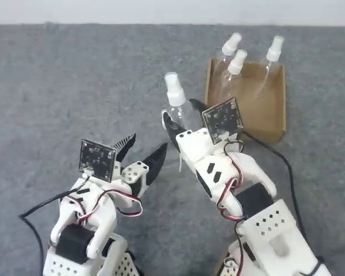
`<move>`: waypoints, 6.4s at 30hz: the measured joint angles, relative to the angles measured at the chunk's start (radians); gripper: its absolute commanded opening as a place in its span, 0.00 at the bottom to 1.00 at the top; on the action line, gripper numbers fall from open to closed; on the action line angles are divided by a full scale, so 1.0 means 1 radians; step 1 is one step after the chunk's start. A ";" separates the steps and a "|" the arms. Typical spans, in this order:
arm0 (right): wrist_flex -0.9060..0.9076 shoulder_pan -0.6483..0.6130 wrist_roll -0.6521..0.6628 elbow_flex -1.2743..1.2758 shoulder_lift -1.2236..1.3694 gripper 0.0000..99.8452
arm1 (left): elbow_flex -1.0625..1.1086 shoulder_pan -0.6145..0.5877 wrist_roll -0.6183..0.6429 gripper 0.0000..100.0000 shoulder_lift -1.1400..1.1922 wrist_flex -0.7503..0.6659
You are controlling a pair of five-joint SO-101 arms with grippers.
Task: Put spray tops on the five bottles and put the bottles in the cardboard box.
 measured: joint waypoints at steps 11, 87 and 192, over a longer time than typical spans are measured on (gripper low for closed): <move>0.009 -0.021 0.000 -0.199 0.264 0.01 | 0.000 0.006 0.000 0.29 0.000 0.000; -0.364 0.629 0.044 -0.117 0.531 0.01 | 0.097 -0.043 -0.002 0.01 0.009 -0.103; 0.272 0.008 0.178 -0.470 0.895 0.14 | 0.097 -0.043 -0.002 0.01 0.009 -0.103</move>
